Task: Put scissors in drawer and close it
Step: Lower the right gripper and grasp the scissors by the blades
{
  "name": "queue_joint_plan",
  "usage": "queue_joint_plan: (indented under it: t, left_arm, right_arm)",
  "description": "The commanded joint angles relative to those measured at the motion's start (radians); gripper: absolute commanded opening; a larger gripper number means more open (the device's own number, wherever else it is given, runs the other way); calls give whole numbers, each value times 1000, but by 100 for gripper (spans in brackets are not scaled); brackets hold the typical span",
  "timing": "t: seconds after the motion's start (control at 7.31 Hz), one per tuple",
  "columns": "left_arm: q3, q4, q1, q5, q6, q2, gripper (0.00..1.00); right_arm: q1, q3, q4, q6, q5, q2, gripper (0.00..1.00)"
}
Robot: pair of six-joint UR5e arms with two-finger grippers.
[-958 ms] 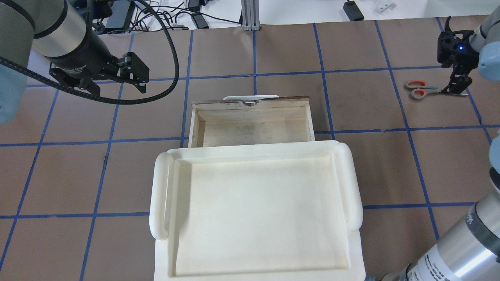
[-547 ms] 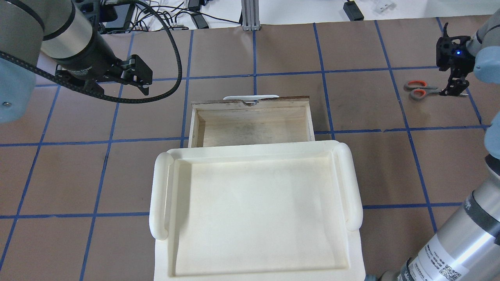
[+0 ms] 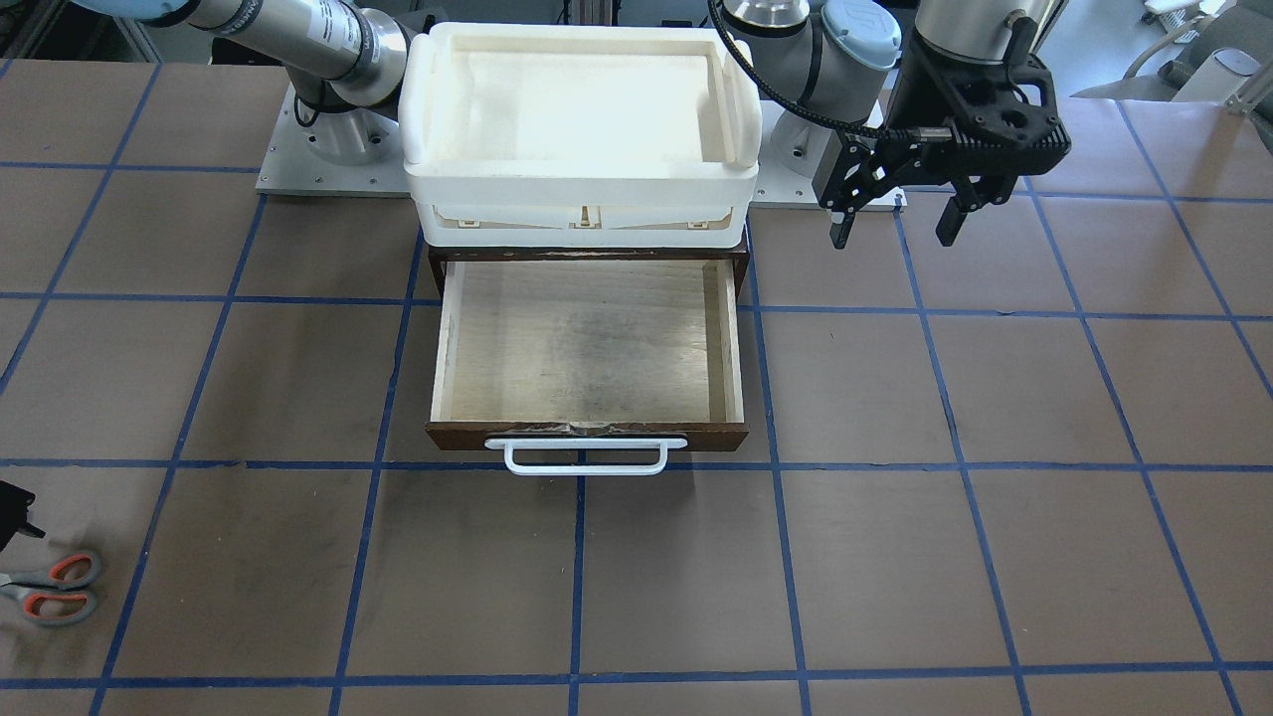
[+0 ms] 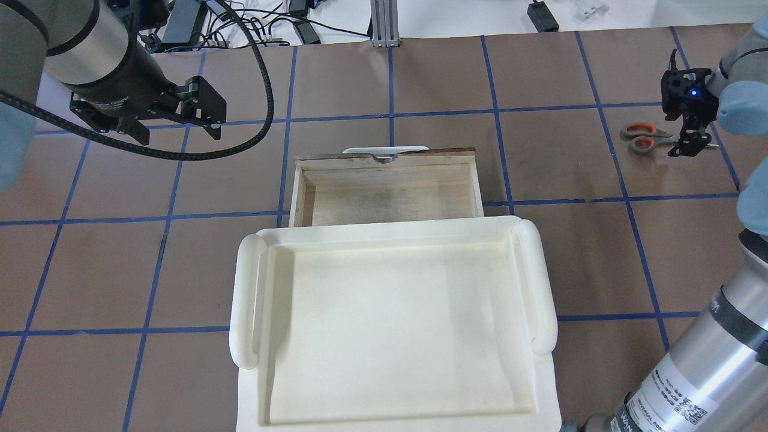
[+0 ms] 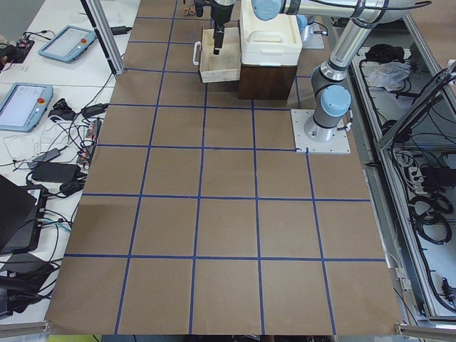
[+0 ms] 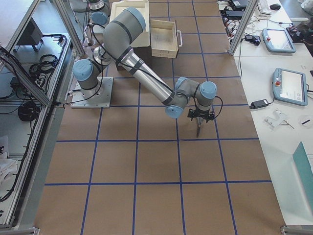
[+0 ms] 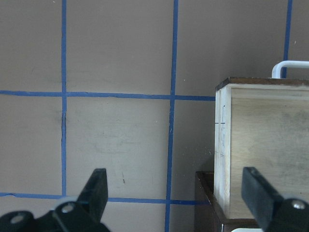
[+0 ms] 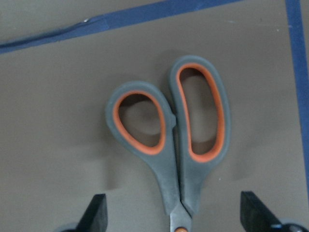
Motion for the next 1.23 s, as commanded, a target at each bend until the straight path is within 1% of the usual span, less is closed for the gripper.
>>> queue_joint_plan:
  t: [0.0,0.41,0.55,0.68,0.96,1.09]
  left_arm:
    - [0,1,-1,-3,-1,9,100]
    - [-4,6,-1,-12,-4,-23,100]
    - [-11,6,-1,-11,3,-32,100]
    - [-12,7,-1,-12,-1,-35,100]
    - [-14,6,-1,-14,-3,-37,100]
    - [-14,3,-1,-14,-1,-37,100]
  right_arm:
    - [0,-1,1,6,0,11,94]
    - [0,-1,0,-1,-2,11,45]
    - [0,-1,1,-1,-6,8,21]
    - [0,-1,1,-1,-12,5,0]
    - [1,-1,10,0,-12,-12,0]
    - [8,-1,21,3,-14,-43,0]
